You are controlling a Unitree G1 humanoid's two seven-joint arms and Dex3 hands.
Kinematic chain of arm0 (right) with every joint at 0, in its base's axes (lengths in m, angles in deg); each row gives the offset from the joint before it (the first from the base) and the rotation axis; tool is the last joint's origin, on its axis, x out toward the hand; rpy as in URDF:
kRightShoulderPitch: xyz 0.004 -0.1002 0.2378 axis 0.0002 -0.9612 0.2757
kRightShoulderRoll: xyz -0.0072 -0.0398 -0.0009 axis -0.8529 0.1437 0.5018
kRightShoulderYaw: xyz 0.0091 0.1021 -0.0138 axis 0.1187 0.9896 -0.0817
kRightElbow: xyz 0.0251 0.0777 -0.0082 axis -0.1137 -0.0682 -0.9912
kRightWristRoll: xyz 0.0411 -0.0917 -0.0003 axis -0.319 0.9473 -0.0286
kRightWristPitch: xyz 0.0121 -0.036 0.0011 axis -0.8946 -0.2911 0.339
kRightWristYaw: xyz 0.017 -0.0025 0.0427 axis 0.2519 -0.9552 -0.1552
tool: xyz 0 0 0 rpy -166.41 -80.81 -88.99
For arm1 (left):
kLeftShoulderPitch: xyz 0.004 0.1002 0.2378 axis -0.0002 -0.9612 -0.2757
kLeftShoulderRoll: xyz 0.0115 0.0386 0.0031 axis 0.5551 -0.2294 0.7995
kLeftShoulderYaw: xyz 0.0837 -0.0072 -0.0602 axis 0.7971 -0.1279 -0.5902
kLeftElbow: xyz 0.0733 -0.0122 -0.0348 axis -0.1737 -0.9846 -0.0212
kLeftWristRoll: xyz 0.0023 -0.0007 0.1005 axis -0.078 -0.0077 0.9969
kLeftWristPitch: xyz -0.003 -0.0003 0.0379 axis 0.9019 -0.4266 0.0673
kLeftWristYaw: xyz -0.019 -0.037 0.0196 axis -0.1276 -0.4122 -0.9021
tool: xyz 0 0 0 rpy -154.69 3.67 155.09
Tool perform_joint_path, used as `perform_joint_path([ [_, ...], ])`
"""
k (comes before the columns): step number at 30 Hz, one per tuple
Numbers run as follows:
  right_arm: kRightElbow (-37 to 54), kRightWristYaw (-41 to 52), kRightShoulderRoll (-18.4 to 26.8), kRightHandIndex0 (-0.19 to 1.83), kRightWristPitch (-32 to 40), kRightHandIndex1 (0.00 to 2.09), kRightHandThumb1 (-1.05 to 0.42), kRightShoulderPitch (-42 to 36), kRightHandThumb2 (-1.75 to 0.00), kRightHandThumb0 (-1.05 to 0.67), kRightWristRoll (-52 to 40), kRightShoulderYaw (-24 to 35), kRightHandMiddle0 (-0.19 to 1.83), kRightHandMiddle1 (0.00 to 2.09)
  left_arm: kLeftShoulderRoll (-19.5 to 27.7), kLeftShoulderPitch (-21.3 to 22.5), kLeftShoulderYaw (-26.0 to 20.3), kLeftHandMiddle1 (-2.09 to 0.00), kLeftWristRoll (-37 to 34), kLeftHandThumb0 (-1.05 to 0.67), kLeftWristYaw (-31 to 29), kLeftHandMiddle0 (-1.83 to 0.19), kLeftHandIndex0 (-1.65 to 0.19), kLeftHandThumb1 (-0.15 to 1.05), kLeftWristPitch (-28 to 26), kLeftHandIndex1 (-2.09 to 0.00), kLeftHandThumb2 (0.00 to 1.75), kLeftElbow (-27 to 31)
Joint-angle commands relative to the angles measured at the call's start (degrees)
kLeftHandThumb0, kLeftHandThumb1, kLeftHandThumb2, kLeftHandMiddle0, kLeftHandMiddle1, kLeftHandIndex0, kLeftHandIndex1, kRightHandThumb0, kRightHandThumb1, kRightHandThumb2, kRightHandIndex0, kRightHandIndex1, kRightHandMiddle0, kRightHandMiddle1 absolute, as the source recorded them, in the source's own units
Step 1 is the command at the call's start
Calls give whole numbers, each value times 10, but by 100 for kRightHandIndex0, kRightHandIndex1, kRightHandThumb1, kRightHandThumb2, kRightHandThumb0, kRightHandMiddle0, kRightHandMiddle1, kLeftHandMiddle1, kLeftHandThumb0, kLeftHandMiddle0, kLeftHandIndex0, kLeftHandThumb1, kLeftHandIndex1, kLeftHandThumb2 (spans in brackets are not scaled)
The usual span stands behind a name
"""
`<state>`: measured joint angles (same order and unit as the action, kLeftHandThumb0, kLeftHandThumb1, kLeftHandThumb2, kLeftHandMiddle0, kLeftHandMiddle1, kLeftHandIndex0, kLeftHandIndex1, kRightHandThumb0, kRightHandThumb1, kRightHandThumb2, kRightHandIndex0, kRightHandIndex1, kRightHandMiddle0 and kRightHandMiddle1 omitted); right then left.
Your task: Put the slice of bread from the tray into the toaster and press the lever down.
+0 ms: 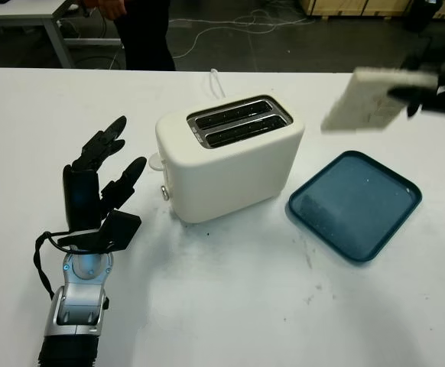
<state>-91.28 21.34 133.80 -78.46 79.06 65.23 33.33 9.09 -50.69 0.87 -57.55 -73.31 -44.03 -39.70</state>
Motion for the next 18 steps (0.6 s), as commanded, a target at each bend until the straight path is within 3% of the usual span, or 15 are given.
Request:
perform_joint_path([
  [1, -15, 14, -12, 83, 23, 175, -92, 46, -20, -22, -9, -6, 62, 169, -4, -6, -1, -56, -1, -58, 2, -55, -66, 92, 0, 0, 24, 3],
  [8, -61, 44, -67, 92, 60, 175, -92, 150, -14, -21, 0, -44, 71, 171, -6, -6, 0, -55, 1, -59, 4, -56, -66, 92, 2, 0, 25, 4],
  [13, -67, 30, -120, 100, 112, 175, -92, 192, -23, -14, 21, -81, 76, 174, -6, -7, -1, -54, 0, -59, 4, -56, -66, 92, 2, 0, 25, 4],
  [18, -112, 47, -160, 109, 91, 175, -92, 208, -41, -12, 42, -109, 85, 175, -8, -7, -2, -54, -4, -59, 2, -56, -66, 92, 0, 0, 24, 6],
])
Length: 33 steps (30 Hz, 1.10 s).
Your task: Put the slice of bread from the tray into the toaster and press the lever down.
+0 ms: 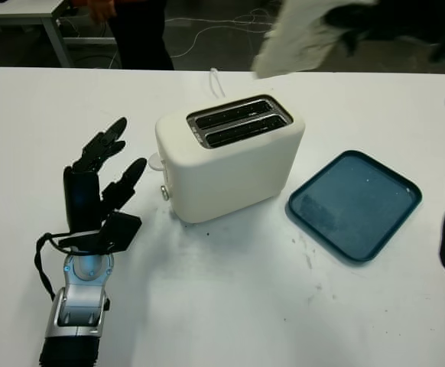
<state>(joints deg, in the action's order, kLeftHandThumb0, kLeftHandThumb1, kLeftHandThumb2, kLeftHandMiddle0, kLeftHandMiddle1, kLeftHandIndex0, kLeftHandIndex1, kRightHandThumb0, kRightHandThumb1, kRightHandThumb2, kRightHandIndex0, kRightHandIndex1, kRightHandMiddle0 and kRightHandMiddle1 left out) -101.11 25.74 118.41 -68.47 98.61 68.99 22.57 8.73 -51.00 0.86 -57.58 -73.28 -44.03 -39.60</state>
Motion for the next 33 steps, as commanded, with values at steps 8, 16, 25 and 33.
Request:
perform_joint_path([
  [8, -170, -6, -57, 111, -117, 175, -92, 43, -26, -40, 64, -24, 90, 175, -4, -3, -1, -54, -1, -59, 2, -56, -66, 92, -1, 0, 25, 7],
  [16, -229, -3, -81, 111, -147, 175, -92, 55, -19, -54, 94, -29, 91, 175, -3, -1, -2, -54, 4, -59, 5, -57, -67, 92, 2, 0, 25, 3],
  [25, -175, 5, -63, 107, -114, 175, -92, 37, -25, -48, 77, -1, 85, 175, -2, -1, -3, -54, 5, -60, 5, -58, -67, 92, 3, 0, 25, 0],
  [33, -100, 6, -55, 107, -92, 175, -92, 19, -25, -48, 52, 27, 85, 175, -3, -2, -2, -53, 5, -59, 3, -58, -67, 92, 0, 0, 25, 2],
])
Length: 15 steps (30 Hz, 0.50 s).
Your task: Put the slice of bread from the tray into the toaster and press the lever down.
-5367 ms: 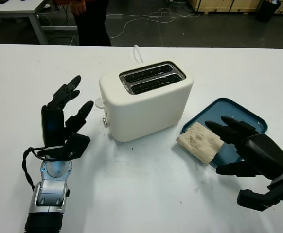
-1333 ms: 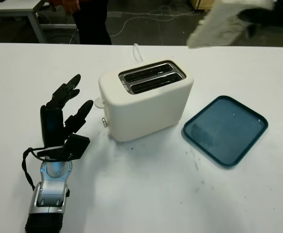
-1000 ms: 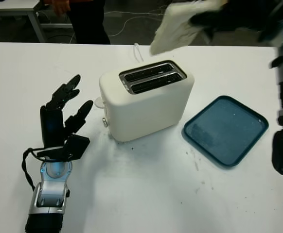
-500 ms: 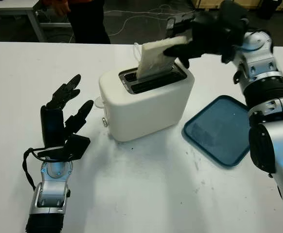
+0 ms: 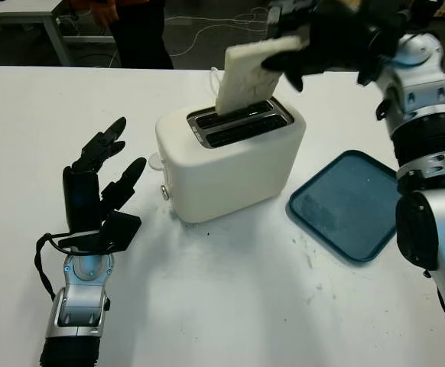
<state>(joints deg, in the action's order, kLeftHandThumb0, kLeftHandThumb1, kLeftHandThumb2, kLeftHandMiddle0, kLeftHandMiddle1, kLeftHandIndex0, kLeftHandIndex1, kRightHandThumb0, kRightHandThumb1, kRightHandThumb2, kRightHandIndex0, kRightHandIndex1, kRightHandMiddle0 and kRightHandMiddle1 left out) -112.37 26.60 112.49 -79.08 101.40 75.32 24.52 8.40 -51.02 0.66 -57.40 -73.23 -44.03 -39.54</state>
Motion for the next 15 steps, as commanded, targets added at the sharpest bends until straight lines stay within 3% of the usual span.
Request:
perform_joint_path([
  [1, 21, -1, 3, 107, 21, 175, -92, -10, -25, -47, -16, 10, 86, 175, -1, -2, 0, -53, 2, -59, 2, -58, -67, 92, 0, 0, 25, 1],
  [7, 69, 3, -1, 112, 50, 175, -92, -25, -25, -47, -38, 19, 91, 174, -4, -3, 0, -52, -2, -60, 1, -58, -67, 92, -3, 0, 25, 5],
  [15, 199, -13, 10, 109, 92, 175, -92, -107, -23, -50, -39, 10, 91, 173, -3, -3, 0, -52, -2, -58, 0, -57, -66, 92, 0, 0, 25, 3],
])
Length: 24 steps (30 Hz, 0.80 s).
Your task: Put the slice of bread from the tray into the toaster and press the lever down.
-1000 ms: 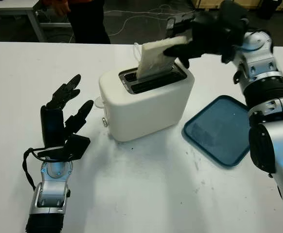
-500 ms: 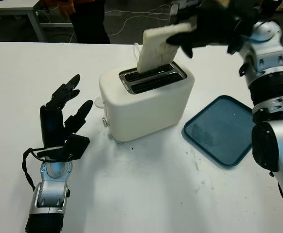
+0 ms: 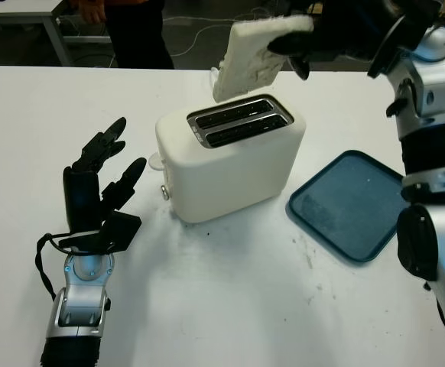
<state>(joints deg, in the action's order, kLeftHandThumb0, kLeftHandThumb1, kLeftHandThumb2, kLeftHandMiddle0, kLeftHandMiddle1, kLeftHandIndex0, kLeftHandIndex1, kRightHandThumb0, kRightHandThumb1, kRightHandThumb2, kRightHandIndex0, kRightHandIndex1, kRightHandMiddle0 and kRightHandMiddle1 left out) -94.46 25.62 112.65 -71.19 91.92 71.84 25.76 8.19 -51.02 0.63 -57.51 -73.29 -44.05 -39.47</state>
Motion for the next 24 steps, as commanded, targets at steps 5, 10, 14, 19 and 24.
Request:
perform_joint_path([
  [5, 46, 4, 7, 112, 34, 175, -92, -40, -24, -51, -12, -4, 95, 171, -2, -5, 0, -52, -3, -58, -1, -56, -66, 92, -1, 0, 25, 4],
  [10, 62, -2, 8, 112, 59, 175, -92, -51, -24, -50, -10, -7, 96, 169, 0, -3, -1, -52, 1, -59, 4, -57, -67, 92, 6, 0, 25, -2],
  [14, 83, -5, 11, 113, 70, 175, -92, -63, -25, -48, -6, -10, 95, 170, -1, -4, 0, -52, 1, -59, 3, -57, -66, 92, 5, 0, 25, -1],
  [19, 108, -9, 18, 111, 76, 175, -92, -81, -29, -49, 4, -22, 93, 172, -4, -5, 0, -52, -6, -58, -1, -56, -66, 92, 0, 0, 25, 3],
  [24, 126, -32, 11, 112, 96, 175, -92, -96, -32, -42, 15, -38, 94, 174, -5, -5, 1, -52, -7, -59, -1, -56, -66, 92, 2, 0, 25, 2],
])
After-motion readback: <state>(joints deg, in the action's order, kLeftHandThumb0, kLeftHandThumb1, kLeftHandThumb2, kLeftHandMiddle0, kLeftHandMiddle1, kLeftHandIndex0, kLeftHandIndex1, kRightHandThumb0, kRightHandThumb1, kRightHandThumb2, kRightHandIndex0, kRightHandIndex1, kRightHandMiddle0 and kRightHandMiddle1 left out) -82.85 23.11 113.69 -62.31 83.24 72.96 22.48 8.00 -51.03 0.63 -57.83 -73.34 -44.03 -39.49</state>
